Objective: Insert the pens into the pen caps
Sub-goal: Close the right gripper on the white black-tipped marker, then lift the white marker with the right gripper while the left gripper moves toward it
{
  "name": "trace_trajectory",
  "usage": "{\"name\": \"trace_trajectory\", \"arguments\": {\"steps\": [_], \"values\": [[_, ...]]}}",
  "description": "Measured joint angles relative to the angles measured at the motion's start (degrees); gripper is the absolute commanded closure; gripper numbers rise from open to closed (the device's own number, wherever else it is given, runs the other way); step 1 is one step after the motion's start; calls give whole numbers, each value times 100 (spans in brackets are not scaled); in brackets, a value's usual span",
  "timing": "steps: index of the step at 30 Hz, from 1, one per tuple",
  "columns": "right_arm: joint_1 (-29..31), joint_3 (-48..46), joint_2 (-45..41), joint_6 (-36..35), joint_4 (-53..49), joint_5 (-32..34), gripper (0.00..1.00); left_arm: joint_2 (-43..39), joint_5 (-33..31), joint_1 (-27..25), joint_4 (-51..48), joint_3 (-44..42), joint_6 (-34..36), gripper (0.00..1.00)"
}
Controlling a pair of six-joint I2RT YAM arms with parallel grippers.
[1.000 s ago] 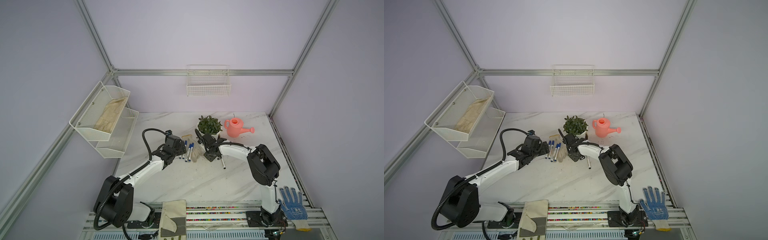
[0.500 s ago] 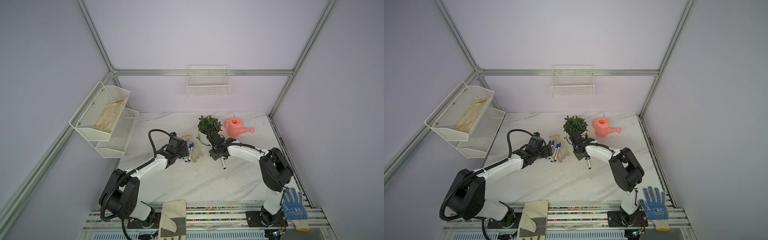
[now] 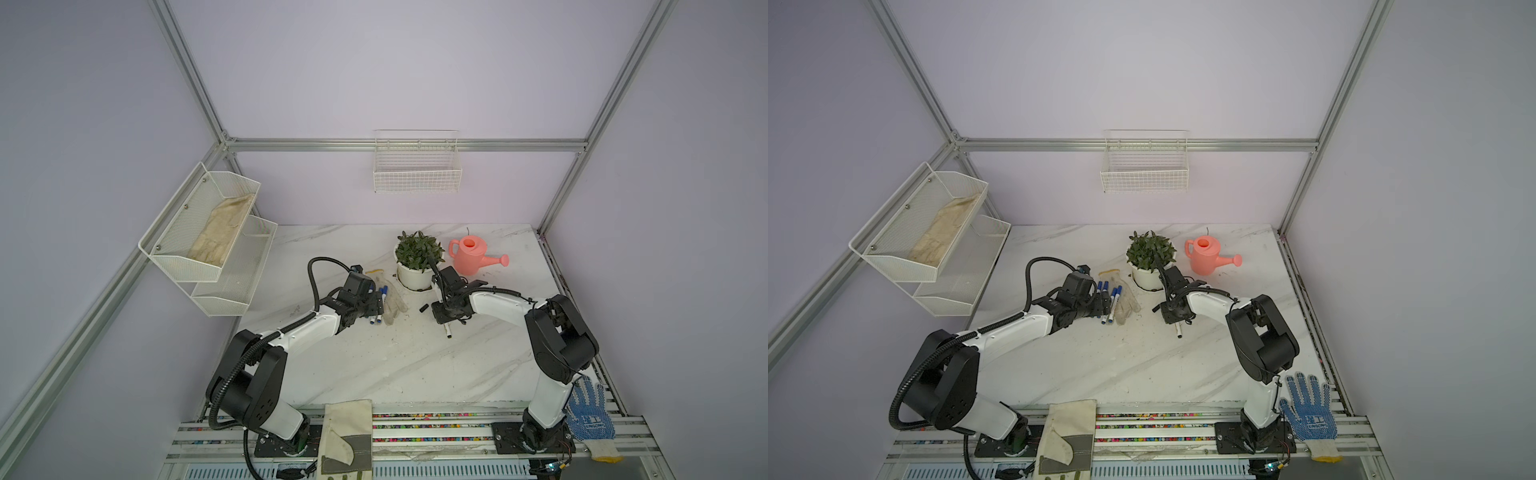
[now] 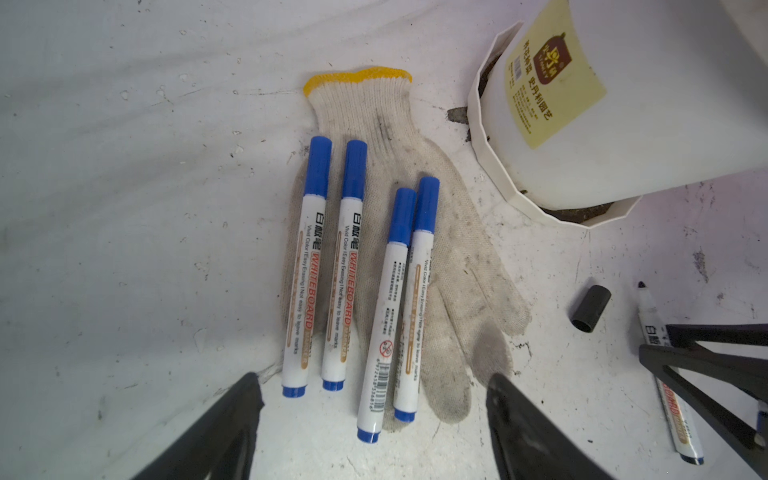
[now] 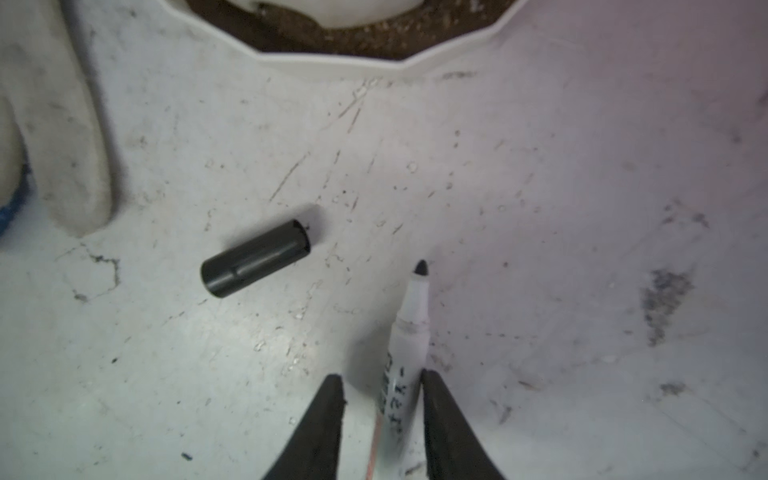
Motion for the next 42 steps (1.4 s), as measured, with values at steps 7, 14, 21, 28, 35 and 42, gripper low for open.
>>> {"name": "trace_trajectory", "arguments": {"steps": [7, 14, 21, 28, 35, 42], "values": [[2, -151, -52, 55, 216, -146, 94, 0, 140, -83, 20, 0, 142, 17], [2, -254, -632, -44, 433, -988, 100, -33, 671, -118, 225, 0, 442, 16], [2, -81, -1513, 50, 1410, -2326, 100, -750, 1781, -118, 824, -2, 857, 16], [2, 48, -1534, 238, 2205, -3027, 100, -1272, 2857, -118, 1792, -22, 1051, 21], [-13, 157, -1534, 540, 2761, -3373, 100, -1012, 3480, -122, 1998, -20, 1043, 25], [-55, 243, -1534, 691, 2986, -3576, 100, -841, 3611, -125, 2151, -13, 999, 33]]}}
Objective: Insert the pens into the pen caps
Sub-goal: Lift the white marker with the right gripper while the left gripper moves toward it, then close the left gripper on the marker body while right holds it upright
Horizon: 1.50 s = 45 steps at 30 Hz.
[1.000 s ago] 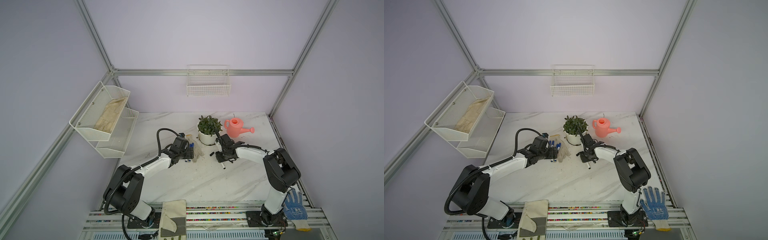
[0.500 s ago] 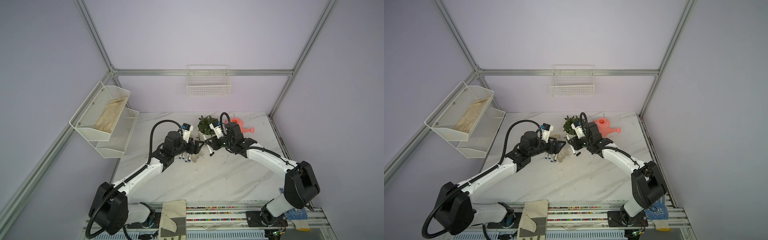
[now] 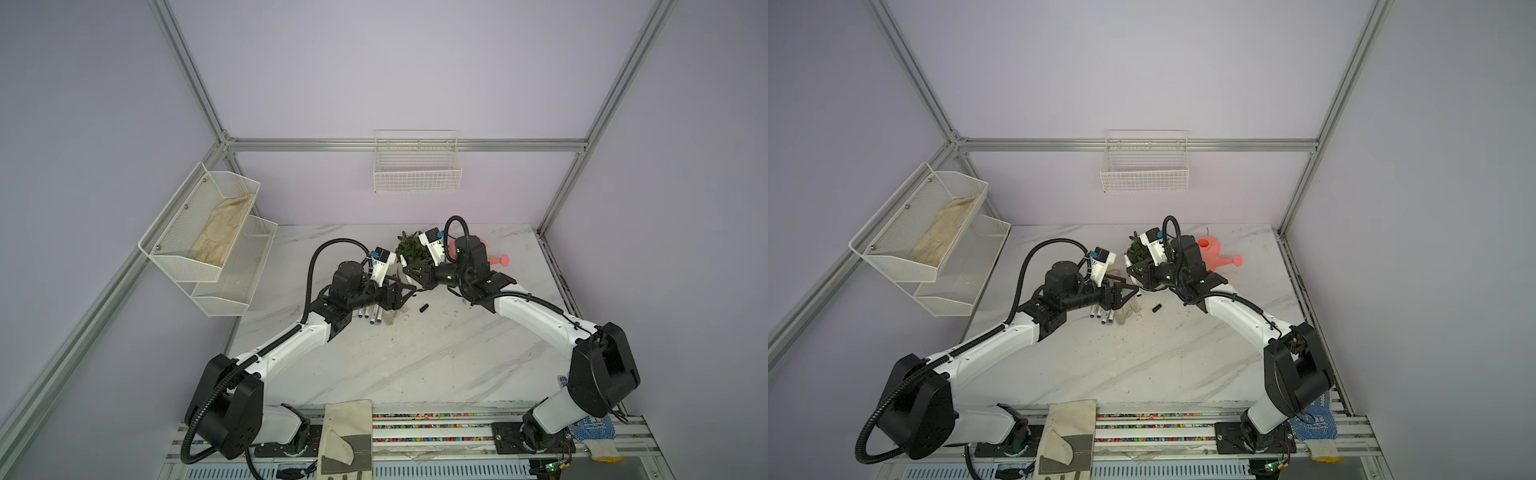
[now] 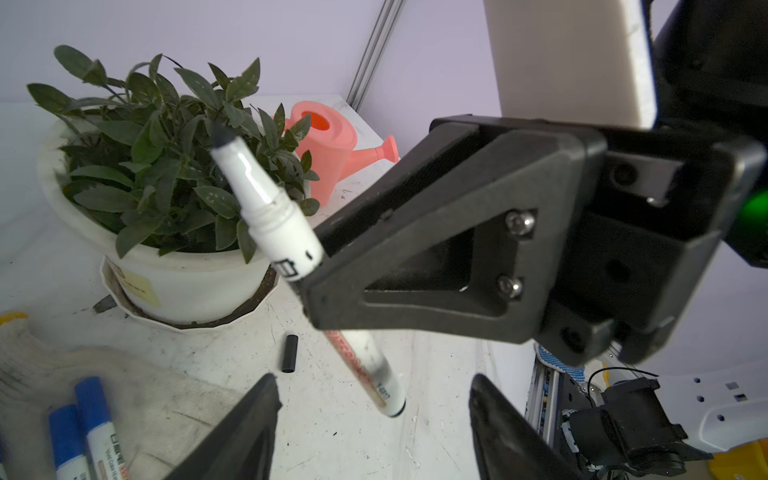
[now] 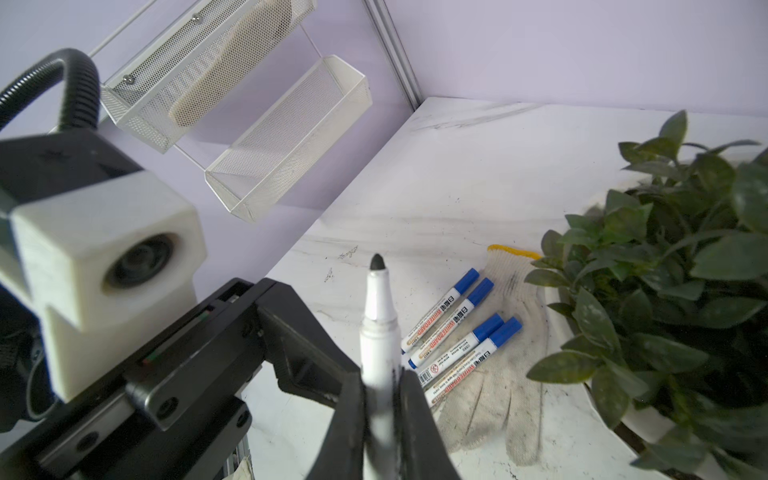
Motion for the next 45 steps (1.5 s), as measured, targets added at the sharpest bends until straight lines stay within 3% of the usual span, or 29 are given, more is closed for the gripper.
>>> {"name": "trace_trajectory", "arguments": {"steps": [14, 24, 28, 31, 33, 45], "values": [[-155, -2, -2, 70, 72, -299, 100, 719, 168, -59, 584, 13, -291, 57], [-350, -35, -42, 133, 149, -463, 100, 754, 188, -98, 903, 13, -586, 100], [-396, -68, -90, 168, 151, -509, 100, 752, 164, -120, 916, 13, -551, 100], [-409, -68, -94, 192, 146, -525, 86, 730, 98, -151, 876, 13, -450, 100], [-413, -68, -94, 221, 131, -535, 83, 704, 33, -188, 802, 13, -348, 100], [-426, -44, -74, 393, 72, -584, 75, 595, -374, -498, 118, 13, 282, 100]]}}
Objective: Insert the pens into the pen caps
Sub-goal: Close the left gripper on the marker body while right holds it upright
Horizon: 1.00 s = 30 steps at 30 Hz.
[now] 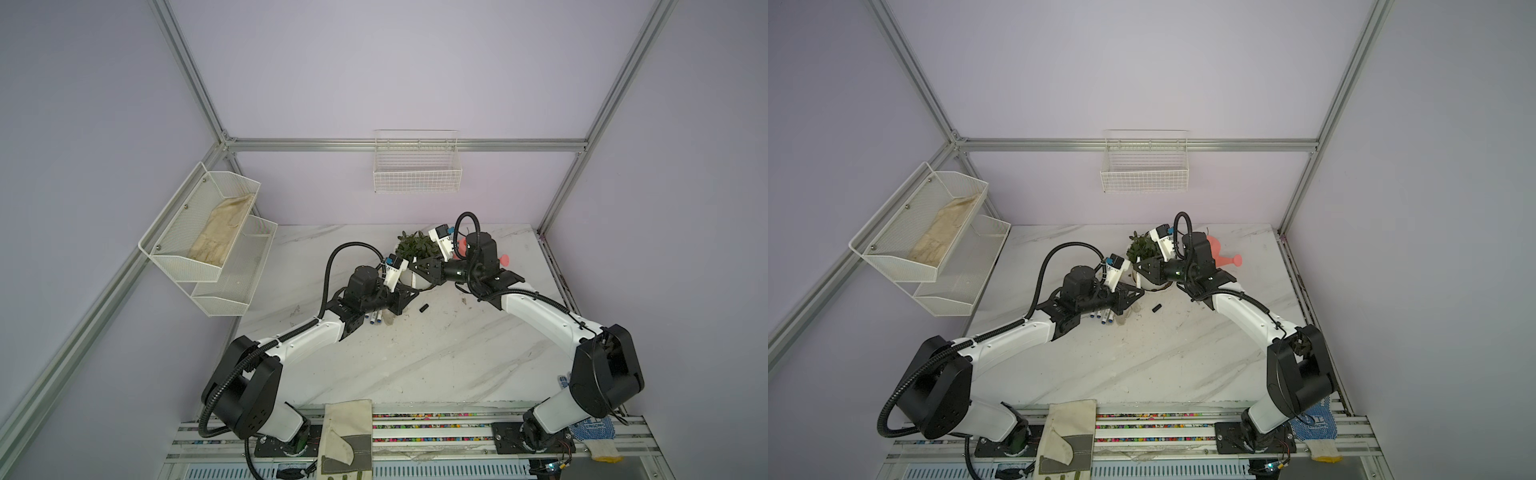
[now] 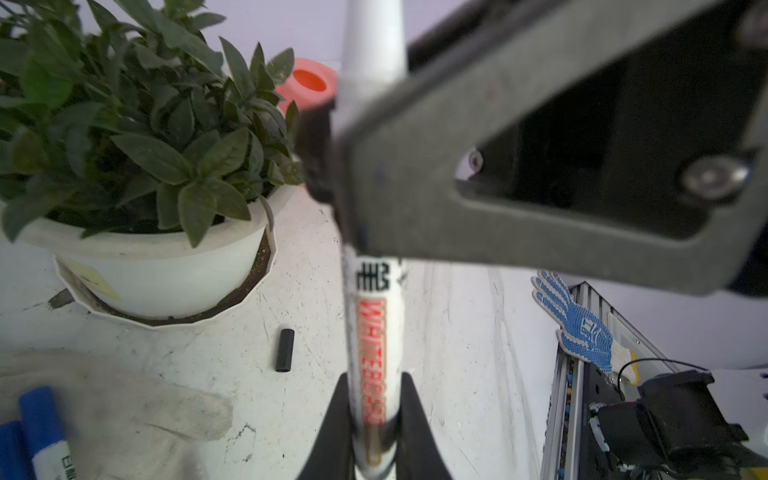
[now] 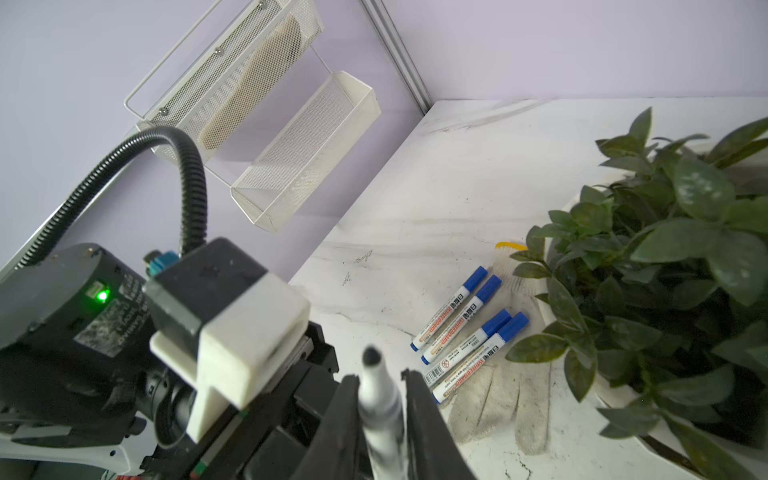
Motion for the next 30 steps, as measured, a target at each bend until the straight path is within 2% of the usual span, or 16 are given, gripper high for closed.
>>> {"name": "trace_trajectory", "arguments": {"steps": [17, 19, 22, 24, 25, 28, 30], "values": [[-31, 9, 57, 92, -101, -332, 70, -31, -258, -122, -264, 0, 295, 100], [-31, 9, 81, 76, -190, -372, 73, -46, -304, -125, -264, 0, 330, 100], [-31, 9, 116, 17, -273, -367, 90, -66, -345, -125, -273, 0, 374, 100], [-57, 7, 133, -98, -293, -363, 96, -96, -350, -125, -306, 0, 374, 100], [-61, 7, 136, -107, -282, -380, 98, -98, -361, -125, -295, 0, 376, 98], [-59, 7, 136, -125, -280, -393, 100, -103, -354, -125, -299, 0, 365, 70], [-61, 7, 136, -118, -282, -446, 100, -105, -326, -125, -243, 0, 323, 56]]}}
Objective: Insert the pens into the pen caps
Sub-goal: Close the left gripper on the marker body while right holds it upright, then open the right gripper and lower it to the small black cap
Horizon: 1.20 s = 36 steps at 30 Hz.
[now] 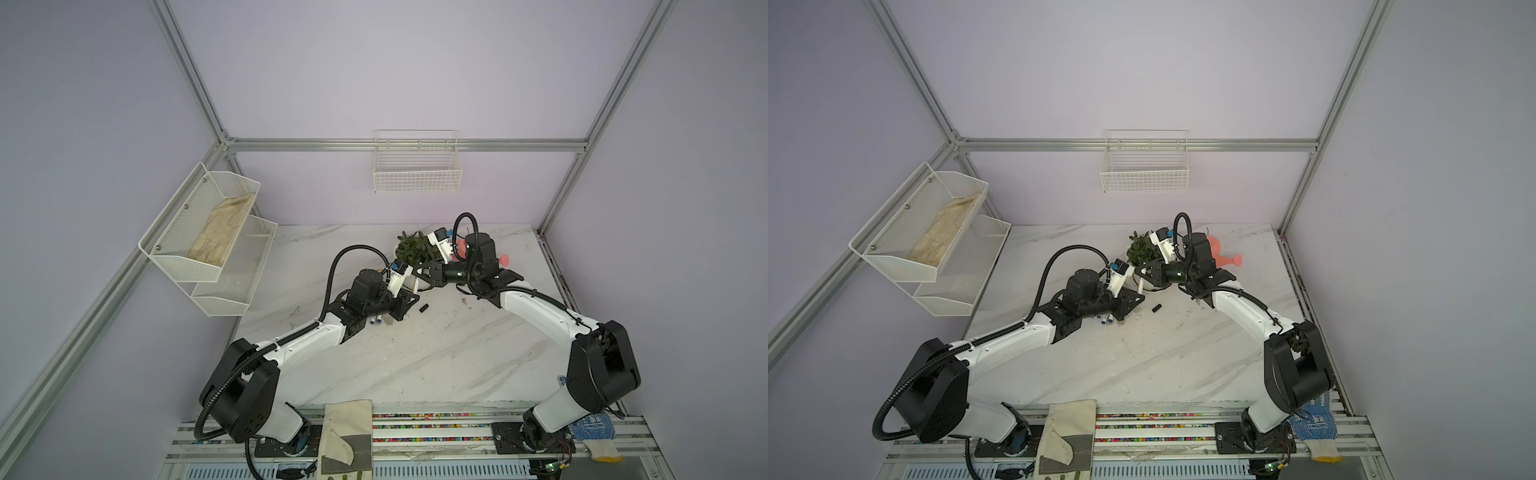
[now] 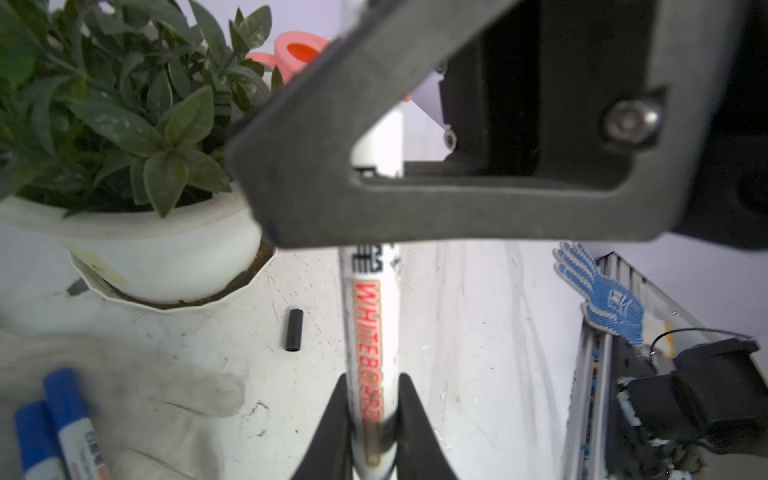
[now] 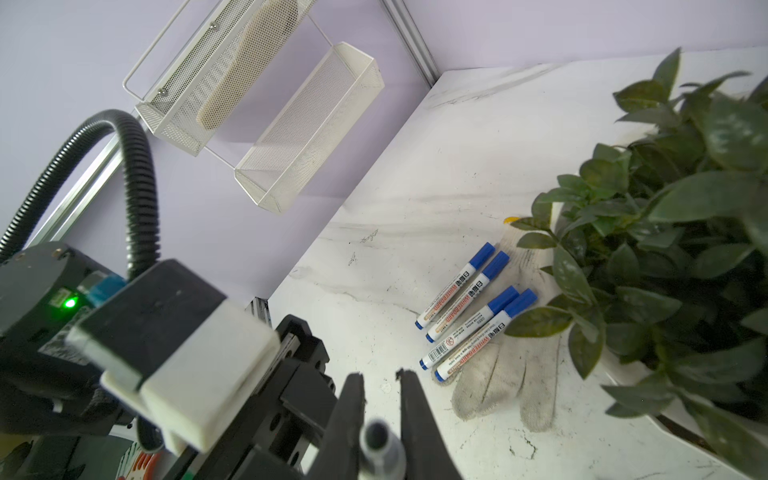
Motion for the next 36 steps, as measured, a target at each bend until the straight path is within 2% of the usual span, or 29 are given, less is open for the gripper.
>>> {"name": "trace_trajectory", "arguments": {"steps": [4, 13, 16, 25, 27, 32, 34, 35, 36], "values": [[0, 0, 0, 0, -2, -116, 100, -20, 101, 13, 44, 0, -13, 53], [0, 0, 0, 0, -4, -240, 100, 7, 328, 125, -39, 350, 11, 62], [0, 0, 0, 4, -9, -238, 100, 24, 402, 162, -11, 551, 46, 67], [-2, 0, -2, 2, -13, -238, 100, 256, 557, 188, -186, 682, 92, 69], [-2, 0, -2, 2, -11, -240, 100, 256, 564, 188, -181, 682, 81, 75], [-2, 0, -7, -9, 11, -249, 100, 256, 535, 214, -168, 682, 28, 100], [-2, 0, -4, -4, 2, -240, 100, 254, 546, 216, -175, 682, -15, 100], [-2, 0, -4, -4, 2, -243, 95, 254, 546, 216, -175, 682, -15, 100], [-2, 0, -4, -4, -2, -227, 84, 254, 544, 216, -179, 682, -15, 100]]}}
